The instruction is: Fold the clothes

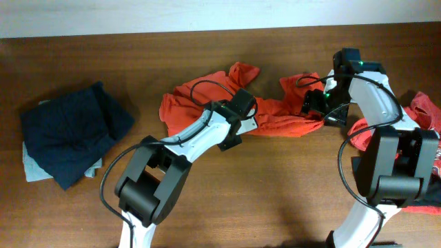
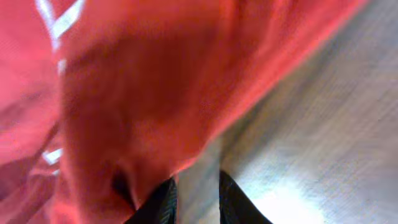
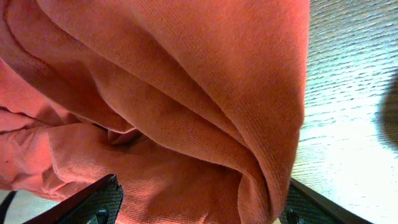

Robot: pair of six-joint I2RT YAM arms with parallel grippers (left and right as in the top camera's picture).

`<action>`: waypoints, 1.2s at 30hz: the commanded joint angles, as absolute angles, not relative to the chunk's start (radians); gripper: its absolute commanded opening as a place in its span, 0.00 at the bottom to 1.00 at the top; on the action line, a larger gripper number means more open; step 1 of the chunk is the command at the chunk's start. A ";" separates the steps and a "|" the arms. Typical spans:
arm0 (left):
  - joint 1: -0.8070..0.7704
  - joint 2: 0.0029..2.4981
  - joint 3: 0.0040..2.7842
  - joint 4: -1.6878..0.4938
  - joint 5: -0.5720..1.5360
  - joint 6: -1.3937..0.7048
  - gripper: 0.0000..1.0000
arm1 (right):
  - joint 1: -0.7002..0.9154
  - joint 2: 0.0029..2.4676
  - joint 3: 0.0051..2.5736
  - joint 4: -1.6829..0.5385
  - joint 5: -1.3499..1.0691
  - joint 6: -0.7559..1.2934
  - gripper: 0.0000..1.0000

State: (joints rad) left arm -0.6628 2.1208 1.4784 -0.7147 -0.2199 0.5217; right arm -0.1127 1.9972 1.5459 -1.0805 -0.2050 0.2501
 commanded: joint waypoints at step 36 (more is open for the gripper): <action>-0.730 2.106 1.491 -0.653 -0.517 0.382 0.23 | -0.119 1.970 1.543 -1.085 -0.213 0.240 0.83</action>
